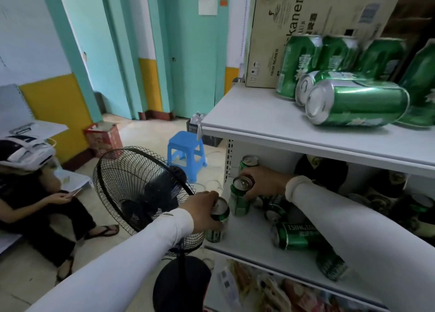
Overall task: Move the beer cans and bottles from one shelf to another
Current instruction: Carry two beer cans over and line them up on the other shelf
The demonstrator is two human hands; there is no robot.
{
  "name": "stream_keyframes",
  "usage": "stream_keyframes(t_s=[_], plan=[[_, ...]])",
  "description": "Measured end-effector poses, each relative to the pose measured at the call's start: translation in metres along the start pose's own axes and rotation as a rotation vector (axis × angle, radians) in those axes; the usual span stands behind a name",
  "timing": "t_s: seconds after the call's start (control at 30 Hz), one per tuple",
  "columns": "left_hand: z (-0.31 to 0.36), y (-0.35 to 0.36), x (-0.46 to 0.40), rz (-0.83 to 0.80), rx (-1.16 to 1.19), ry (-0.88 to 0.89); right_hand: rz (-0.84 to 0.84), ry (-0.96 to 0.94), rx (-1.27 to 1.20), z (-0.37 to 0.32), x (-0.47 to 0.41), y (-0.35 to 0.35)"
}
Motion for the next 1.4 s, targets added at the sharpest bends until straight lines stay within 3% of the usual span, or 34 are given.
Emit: stream_keyframes(t_s=[0.17, 0.43, 0.67, 1.03, 1.23, 1.4], plan=[[0.002, 0.0, 0.0, 0.005, -0.006, -0.001, -0.081, 0.012, 0.012, -0.001, 0.003, -0.001], [-0.003, 0.005, 0.002, 0.033, 0.027, 0.0, 0.062, 0.191, 0.104, -0.007, 0.003, 0.02], [-0.005, 0.006, 0.0, 0.023, 0.036, 0.0, -0.031, 0.077, 0.059, -0.005, 0.011, 0.012], [-0.006, 0.009, -0.004, 0.004, 0.043, -0.025, 0.227, 0.238, -0.07, -0.011, 0.011, 0.046], [-0.008, 0.001, 0.005, -0.02, 0.067, 0.048, 0.271, 0.26, -0.154, -0.025, 0.043, 0.033], [0.024, -0.024, 0.012, -0.042, 0.017, 0.311, 0.31, 0.321, -0.121, -0.048, 0.121, -0.007]])
Point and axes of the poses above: each hand's wrist, its own x-axis away from the middle knuckle, its own y-axis out of the palm, z = x × y, the point moved 1 cm from there along -x, towards the middle knuckle, and after that the axes turned 1 degree about z, right-handed, at the moved point
